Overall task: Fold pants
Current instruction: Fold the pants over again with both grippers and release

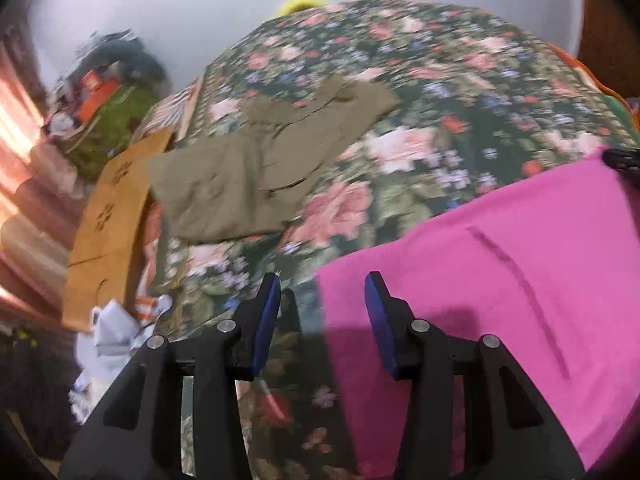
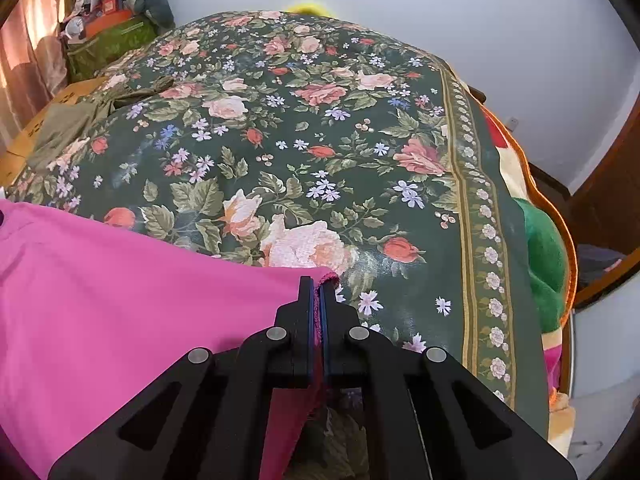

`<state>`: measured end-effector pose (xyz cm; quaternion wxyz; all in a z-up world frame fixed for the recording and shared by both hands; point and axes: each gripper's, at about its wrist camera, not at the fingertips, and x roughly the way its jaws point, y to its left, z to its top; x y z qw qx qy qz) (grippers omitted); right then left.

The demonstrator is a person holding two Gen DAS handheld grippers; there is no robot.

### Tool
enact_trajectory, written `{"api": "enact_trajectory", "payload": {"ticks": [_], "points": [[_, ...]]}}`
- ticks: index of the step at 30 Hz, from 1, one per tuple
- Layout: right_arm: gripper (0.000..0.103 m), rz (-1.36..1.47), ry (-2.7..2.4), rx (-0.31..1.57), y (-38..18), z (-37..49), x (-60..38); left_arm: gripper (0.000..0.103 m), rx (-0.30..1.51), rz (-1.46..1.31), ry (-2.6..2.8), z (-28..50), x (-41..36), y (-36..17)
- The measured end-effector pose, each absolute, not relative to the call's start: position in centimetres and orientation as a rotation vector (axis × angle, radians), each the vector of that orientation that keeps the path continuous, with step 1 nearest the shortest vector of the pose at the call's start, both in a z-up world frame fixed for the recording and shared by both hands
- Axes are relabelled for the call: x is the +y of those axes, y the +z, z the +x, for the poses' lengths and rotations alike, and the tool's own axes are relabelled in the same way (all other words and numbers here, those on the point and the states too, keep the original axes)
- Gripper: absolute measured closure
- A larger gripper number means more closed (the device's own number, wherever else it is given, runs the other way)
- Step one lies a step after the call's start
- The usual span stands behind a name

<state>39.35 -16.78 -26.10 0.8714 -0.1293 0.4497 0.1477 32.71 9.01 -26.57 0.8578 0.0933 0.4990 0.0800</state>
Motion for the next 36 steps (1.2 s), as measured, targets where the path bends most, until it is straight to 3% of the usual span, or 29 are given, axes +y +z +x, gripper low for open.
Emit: {"api": "enact_trajectory", "payload": {"ticks": [5, 7, 9, 11, 13, 16, 18, 21, 33, 36], "points": [[0.09, -0.269, 0.306, 0.943, -24.7, 38.2, -16.9, 0.057, 1.04, 0.139, 0.137, 31.5, 10.0, -25.4], [0.071, -0.267, 0.319, 0.922, -23.8, 37.6, -16.7, 0.056, 1.034, 0.148, 0.124, 31.1, 9.8, -24.9], [0.059, -0.26, 0.338, 0.883, -22.4, 36.8, -16.3, 0.054, 1.029, 0.156, 0.102, 31.0, 9.3, -24.3], [0.055, -0.245, 0.378, 0.855, -20.9, 36.1, -15.7, 0.046, 1.012, 0.159, 0.081, 30.8, 9.0, -23.3], [0.041, -0.225, 0.426, 0.857, -19.8, 35.7, -14.7, 0.029, 0.98, 0.145, 0.061, 30.7, 8.6, -22.1], [0.039, -0.179, 0.5, 0.864, -19.0, 35.3, -13.1, 0.011, 0.946, 0.12, 0.024, 30.8, 8.0, -20.7], [0.035, -0.144, 0.565, 0.896, -19.0, 35.2, -11.7, 0.007, 0.945, 0.11, 0.002, 31.1, 7.5, -20.2], [0.03, -0.09, 0.645, 0.959, -19.8, 35.1, -9.6, 0.006, 0.98, 0.092, -0.035, 32.1, 6.9, -20.5], [0.03, -0.103, 0.736, 1.231, -26.0, 35.2, -4.6, 0.006, 1.192, 0.055, -0.11, 34.3, 6.7, -26.2], [0.025, -0.103, 0.751, 1.246, -26.6, 34.9, -4.9, 0.003, 1.212, 0.055, -0.127, 34.1, 7.0, -27.0]]}}
